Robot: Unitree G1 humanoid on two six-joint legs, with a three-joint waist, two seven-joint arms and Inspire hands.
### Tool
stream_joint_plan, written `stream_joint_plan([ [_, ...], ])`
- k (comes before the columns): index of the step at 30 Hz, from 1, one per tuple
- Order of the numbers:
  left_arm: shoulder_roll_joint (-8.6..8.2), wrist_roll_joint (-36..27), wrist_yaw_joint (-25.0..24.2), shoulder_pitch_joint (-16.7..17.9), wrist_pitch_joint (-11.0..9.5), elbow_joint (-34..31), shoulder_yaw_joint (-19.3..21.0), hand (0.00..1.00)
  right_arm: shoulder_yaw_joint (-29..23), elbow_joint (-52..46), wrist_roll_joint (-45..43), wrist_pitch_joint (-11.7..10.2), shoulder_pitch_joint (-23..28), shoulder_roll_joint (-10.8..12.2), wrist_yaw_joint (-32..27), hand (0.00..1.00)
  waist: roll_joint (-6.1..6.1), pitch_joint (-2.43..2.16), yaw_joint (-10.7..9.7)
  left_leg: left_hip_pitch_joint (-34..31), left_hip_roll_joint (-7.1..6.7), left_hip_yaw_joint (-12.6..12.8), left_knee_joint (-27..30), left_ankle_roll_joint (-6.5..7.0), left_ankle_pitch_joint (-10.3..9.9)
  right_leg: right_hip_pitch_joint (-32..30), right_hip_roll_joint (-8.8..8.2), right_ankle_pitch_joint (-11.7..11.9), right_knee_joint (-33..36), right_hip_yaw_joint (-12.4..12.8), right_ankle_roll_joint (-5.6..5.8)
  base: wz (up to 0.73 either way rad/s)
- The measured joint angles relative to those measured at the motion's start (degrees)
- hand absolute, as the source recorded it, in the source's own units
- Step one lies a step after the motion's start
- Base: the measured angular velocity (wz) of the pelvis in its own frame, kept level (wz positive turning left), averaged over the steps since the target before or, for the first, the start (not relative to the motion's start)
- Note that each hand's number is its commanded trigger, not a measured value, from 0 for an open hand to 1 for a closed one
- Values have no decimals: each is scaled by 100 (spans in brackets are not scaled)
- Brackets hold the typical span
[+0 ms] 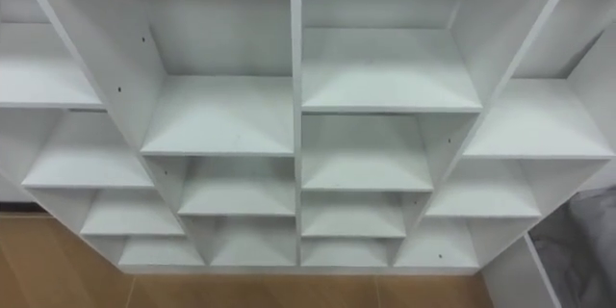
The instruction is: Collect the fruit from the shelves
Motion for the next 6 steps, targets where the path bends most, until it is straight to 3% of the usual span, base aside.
stream_joint_plan([
  [6,-19,4,16,17,-2,14,-26,100,10,233,7,88,-168,1,148,0,61,-2,-5,-9,-5,-14,-7,1,0,-10,-19,0,4,-33,1,0],
])
